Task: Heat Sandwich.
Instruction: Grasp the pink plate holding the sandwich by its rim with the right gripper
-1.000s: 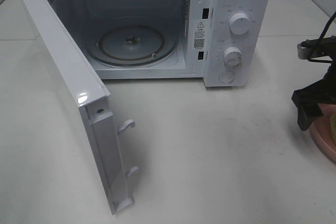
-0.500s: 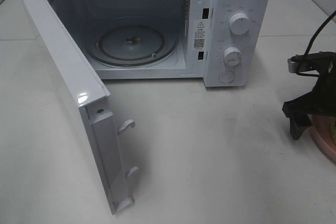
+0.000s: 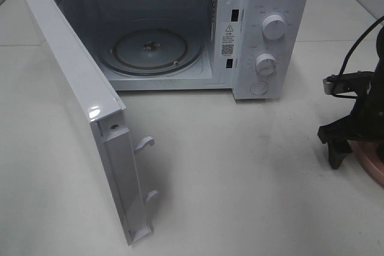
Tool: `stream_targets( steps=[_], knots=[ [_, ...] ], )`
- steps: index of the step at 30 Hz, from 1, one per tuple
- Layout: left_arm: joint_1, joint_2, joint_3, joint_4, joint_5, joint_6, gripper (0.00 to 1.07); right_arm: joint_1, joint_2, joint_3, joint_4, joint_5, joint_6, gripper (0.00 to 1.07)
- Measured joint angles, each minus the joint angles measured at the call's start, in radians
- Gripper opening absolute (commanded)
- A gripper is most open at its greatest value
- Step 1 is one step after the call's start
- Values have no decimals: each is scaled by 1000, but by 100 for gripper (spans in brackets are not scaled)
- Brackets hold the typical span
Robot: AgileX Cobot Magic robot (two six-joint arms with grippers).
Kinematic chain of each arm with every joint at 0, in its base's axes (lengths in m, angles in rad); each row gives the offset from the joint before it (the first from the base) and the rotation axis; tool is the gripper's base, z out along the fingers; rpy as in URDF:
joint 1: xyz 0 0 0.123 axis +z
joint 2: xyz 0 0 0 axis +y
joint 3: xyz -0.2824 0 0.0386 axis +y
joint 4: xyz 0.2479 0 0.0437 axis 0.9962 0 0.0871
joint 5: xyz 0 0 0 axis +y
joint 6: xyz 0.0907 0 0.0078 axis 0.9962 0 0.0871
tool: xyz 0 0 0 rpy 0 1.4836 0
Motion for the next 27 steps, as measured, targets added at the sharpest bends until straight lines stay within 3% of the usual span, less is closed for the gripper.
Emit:
stream_targets(
  steps=[3,5,8,9,10,27],
  knots=[
    [0,0,0,0,0,0,103,0,0,0,0,1,0,61],
    [0,0,0,0,0,0,103,0,0,0,0,1,2,56],
    [0,0,0,0,0,0,103,0,0,0,-2,1,13,23],
    [0,0,0,0,0,0,103,0,0,0,-2,1,13,23],
    [0,0,0,0,0,0,103,0,0,0,-3,1,20,3],
    [0,0,0,0,0,0,103,0,-1,-2,-29,16,31,0]
  ],
)
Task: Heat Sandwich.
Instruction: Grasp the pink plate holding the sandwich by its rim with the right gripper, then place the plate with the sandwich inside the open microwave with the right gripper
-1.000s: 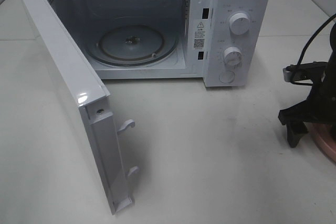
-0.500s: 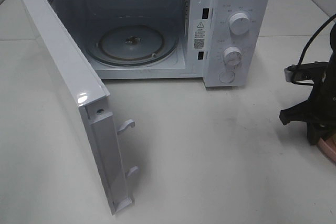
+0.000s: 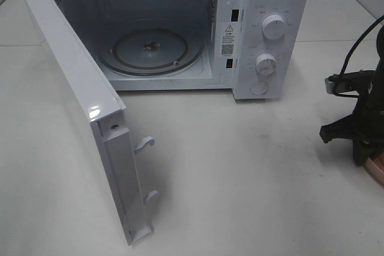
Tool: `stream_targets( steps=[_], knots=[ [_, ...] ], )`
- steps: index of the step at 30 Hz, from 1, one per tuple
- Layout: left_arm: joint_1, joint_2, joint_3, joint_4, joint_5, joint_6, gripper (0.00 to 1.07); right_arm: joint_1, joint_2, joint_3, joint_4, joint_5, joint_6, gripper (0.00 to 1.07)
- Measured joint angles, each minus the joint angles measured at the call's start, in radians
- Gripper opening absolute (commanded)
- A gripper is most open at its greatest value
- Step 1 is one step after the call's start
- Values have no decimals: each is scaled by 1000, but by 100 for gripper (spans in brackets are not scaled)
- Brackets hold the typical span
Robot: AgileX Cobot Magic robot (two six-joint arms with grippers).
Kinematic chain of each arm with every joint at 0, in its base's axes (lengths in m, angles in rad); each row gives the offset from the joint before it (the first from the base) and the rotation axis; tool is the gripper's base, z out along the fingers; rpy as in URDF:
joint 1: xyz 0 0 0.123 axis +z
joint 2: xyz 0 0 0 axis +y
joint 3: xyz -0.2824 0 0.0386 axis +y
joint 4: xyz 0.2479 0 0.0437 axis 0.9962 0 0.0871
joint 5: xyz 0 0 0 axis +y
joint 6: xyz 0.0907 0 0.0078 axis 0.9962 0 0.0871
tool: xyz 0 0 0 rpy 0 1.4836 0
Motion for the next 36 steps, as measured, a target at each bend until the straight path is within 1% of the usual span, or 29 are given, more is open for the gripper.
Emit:
stream_targets(
  steps=[16,26,36],
  knots=[
    [0,0,0,0,0,0,103,6,-1,0,-17,32,3,0],
    [0,0,0,0,0,0,103,75,-62,0,-129,109,97,0],
    [0,0,0,0,0,0,103,132,-143,0,-156,179,108,0]
  ],
)
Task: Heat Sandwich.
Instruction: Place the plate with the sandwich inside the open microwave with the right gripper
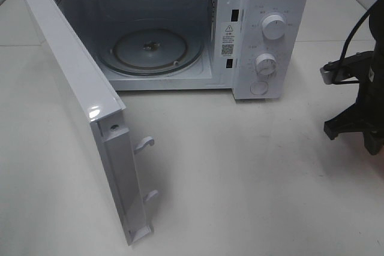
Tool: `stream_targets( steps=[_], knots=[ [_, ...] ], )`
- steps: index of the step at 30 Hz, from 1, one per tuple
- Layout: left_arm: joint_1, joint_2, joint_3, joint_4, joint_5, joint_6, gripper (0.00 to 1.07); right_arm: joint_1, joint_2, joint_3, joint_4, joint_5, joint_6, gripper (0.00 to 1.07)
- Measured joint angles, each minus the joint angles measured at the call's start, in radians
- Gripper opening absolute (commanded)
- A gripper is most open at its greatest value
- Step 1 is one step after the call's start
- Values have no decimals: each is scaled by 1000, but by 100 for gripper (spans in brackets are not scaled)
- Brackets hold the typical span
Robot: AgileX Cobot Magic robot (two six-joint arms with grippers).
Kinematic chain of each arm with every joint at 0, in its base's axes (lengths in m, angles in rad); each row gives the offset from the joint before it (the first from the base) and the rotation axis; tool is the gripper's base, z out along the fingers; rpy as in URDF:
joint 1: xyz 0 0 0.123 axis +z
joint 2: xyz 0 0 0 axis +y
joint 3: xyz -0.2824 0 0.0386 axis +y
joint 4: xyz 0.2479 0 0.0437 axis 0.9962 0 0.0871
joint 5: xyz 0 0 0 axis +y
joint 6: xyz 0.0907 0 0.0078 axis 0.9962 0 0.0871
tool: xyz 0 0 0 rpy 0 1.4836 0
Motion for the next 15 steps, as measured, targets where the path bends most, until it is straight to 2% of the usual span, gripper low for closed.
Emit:
stream_targets(
  steps=[15],
  knots=[
    [0,0,0,0,0,0,103,108,-69,0,-5,103,14,1]
  ],
)
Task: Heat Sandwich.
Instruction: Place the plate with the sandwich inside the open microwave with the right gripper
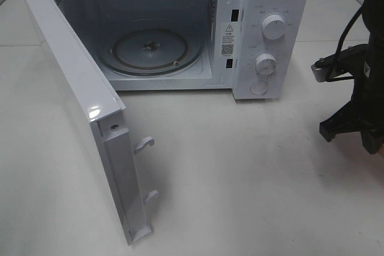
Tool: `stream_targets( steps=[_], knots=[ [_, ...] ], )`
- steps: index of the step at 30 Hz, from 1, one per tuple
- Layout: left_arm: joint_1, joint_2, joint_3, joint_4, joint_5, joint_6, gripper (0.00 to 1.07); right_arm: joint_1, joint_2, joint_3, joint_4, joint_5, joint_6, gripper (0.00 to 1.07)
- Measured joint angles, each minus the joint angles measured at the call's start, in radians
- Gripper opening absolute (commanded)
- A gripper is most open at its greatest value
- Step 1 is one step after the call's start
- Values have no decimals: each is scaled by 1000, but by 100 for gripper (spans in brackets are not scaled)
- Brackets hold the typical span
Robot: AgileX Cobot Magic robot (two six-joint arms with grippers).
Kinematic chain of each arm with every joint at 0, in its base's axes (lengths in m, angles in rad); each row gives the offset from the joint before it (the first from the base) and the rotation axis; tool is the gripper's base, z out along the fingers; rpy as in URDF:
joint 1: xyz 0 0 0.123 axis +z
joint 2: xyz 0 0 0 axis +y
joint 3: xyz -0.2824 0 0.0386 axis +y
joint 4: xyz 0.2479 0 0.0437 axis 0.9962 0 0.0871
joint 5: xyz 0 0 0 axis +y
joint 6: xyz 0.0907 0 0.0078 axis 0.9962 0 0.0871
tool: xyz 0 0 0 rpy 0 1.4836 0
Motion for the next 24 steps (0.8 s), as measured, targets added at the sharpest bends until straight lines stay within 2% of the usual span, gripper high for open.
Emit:
stream_targets(
  steps=[7,16,20,24],
  knots=[
    [0,0,0,0,0,0,103,62,-44,23,0,4,0,1],
    [0,0,0,0,0,0,103,160,-133,109,1,26,1,1],
    [0,0,0,0,0,0,103,243,-199,161,1,33,4,1],
    [0,0,0,0,0,0,103,295,-237,171,1,59,16,1]
  ],
)
